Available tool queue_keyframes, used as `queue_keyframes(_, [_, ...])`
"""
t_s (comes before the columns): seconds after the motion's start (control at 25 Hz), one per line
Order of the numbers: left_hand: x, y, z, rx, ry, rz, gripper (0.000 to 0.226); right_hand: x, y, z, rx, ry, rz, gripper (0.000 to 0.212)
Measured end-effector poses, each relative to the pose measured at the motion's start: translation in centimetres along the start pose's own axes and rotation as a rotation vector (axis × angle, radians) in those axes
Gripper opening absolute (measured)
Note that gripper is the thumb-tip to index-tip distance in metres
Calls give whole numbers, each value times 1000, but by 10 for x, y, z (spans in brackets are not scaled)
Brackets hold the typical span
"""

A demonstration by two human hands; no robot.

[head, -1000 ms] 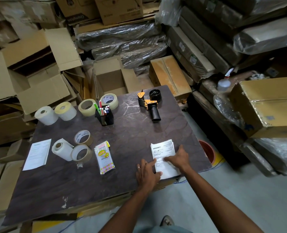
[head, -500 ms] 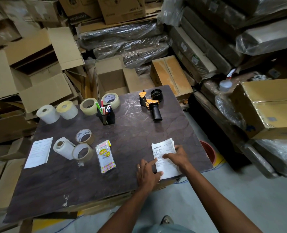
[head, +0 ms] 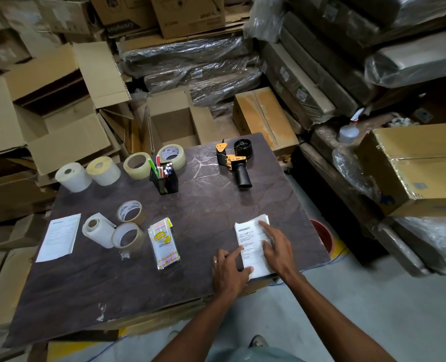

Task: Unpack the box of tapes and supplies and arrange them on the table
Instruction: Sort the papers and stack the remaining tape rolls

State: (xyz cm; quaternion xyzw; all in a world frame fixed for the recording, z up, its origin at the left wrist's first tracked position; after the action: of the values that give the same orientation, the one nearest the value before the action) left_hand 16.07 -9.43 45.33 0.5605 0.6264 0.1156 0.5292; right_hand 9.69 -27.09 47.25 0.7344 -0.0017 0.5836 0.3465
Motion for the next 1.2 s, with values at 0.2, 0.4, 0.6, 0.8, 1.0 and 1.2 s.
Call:
queue_keyframes(0.2, [-4,-1,4,0,-67,-208,56,-19,5,10,33,-135,107,29])
queue_keyframes(0.4, [-18,26,14,-54,-182,-779,38,11,13,18,89,-134,421,31])
queue_keyframes(0.6, [-30,58,20,1,-221,-1004,43,50,12,15,108,-105,601,31])
queue_keyframes(0.8, [-27,82,1,-125,-213,-1014,45,69,5,10,112,-81,573,36])
queue_keyframes(1.0, [-23,97,-19,-201,-255,-1019,41,72,10,4,39,-63,539,34])
queue_keyframes(1.2, [-21,102,-28,-154,-300,-1026,40,95,14,1,94,40,605,27])
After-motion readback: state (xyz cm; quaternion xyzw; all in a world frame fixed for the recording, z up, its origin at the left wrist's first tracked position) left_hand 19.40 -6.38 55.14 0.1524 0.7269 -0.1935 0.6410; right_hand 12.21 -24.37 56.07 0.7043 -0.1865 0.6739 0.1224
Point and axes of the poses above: each hand's wrist, its own z-axis towards the middle knuckle, its own y-axis out of the back of the hand, x = y × z, the point moved 10 cm from there along z, towards the middle knuckle, and after that the axes turned 7 degrees about x, right-handed, at the moved point
